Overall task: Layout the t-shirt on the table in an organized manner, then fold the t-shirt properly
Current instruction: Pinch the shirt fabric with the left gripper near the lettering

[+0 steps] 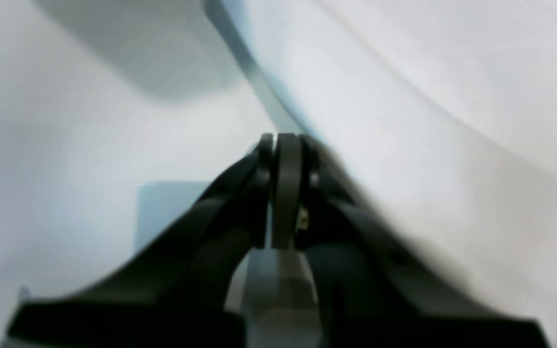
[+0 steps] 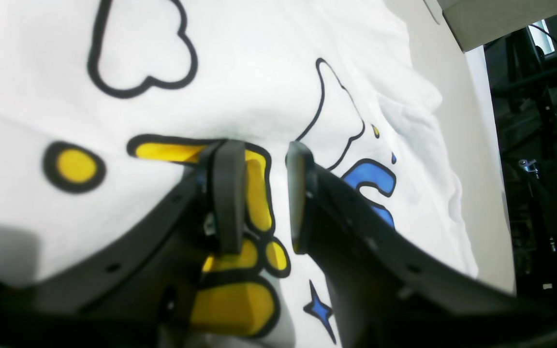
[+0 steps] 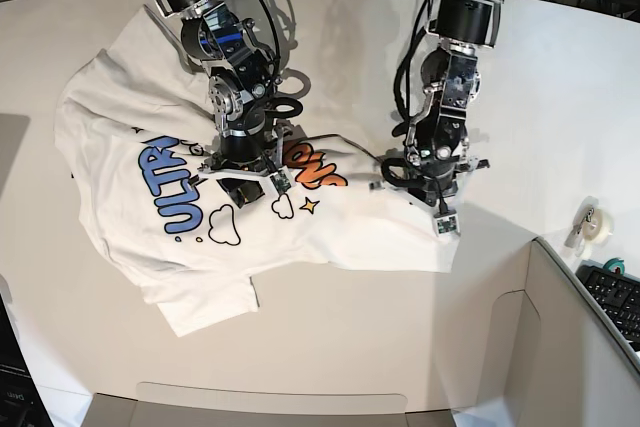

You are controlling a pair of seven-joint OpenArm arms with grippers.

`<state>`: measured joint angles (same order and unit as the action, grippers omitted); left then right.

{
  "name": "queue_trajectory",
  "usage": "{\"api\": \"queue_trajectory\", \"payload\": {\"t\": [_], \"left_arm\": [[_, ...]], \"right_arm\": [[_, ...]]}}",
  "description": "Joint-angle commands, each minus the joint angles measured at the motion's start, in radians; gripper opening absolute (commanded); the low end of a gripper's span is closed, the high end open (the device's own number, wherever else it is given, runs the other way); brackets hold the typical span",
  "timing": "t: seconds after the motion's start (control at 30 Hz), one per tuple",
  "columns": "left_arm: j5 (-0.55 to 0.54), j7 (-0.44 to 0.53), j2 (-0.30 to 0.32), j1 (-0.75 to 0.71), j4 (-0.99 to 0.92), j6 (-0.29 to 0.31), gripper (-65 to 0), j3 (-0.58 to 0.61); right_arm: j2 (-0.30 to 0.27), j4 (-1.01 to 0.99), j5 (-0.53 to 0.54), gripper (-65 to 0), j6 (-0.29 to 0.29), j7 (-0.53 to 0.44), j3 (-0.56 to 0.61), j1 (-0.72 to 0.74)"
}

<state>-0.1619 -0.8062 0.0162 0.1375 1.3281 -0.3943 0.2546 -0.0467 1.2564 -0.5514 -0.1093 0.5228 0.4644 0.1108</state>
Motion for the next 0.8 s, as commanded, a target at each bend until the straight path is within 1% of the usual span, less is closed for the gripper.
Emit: {"api": "queue_trajectory", "payload": {"t": [0.0,0.1,0.17,0.2,0.3,0.37,0.43,0.53,0.57,0.6,0.63,0.67,0.73,0.77], "left_arm": [[-0.097,-0.203,-0.046,-0.026,0.006,0.07,-63.7,0.013],[-0.135,-0.272,-0.111,-0.02,0.081,0.183,-63.7,0.005],[-0.209,-0.327,-0.131,-0.011,0.129,0.228,-63.7,0.004],[-0.249,-0.345,-0.134,0.007,0.144,0.232,-63.7,0.004],[-0.426,-0.382,-0.134,0.078,0.156,0.232,-63.7,0.01],[-0.537,-0.382,-0.134,0.119,0.156,0.229,-63.7,0.012],[-0.611,-0.379,-0.134,0.158,0.156,0.228,-63.7,0.012],[-0.664,-0.374,-0.135,0.207,0.156,0.225,-63.7,0.004],[-0.669,-0.371,-0.135,0.219,0.156,0.209,-63.7,0.004],[-0.669,-0.365,-0.135,0.23,0.156,0.182,-63.7,0.004],[-0.67,-0.342,-0.135,0.241,0.156,0.146,-63.7,0.004],[-0.67,-0.322,-0.135,0.248,0.156,0.128,-63.7,0.005],[-0.672,-0.281,-0.141,0.255,0.155,0.114,-63.7,0.012],[-0.672,-0.262,-0.161,0.259,0.153,0.114,-63.7,0.013]], "right_arm": [[0.0,-0.013,0.054,-49.0,0.064,0.073,0.003,-0.015],[-0.002,-0.013,0.054,-49.0,0.064,0.073,0.004,-0.016],[-0.002,-0.013,0.054,-49.0,0.064,0.073,0.004,-0.016],[-0.002,-0.013,0.054,-49.0,0.064,0.073,0.004,-0.016],[0.003,-0.013,0.054,-49.0,0.064,0.073,0.004,-0.018],[0.001,-0.013,0.054,-49.0,0.064,0.073,0.004,-0.018],[0.0,-0.013,0.054,-49.0,0.064,0.073,0.004,-0.018],[0.0,-0.013,0.054,-49.0,0.064,0.073,0.004,-0.021],[0.0,-0.014,0.054,-49.0,0.064,0.073,0.004,-0.026],[0.0,-0.014,0.054,-49.0,0.064,0.073,0.004,-0.03],[0.003,-0.019,0.054,-49.0,0.064,0.073,0.004,-0.03],[0.003,-0.02,0.054,-49.0,0.064,0.073,0.004,-0.03],[0.003,-0.036,0.054,-49.0,0.064,0.072,0.004,-0.032],[0.003,-0.047,0.054,-49.0,0.064,0.072,0.004,-0.032]]}}
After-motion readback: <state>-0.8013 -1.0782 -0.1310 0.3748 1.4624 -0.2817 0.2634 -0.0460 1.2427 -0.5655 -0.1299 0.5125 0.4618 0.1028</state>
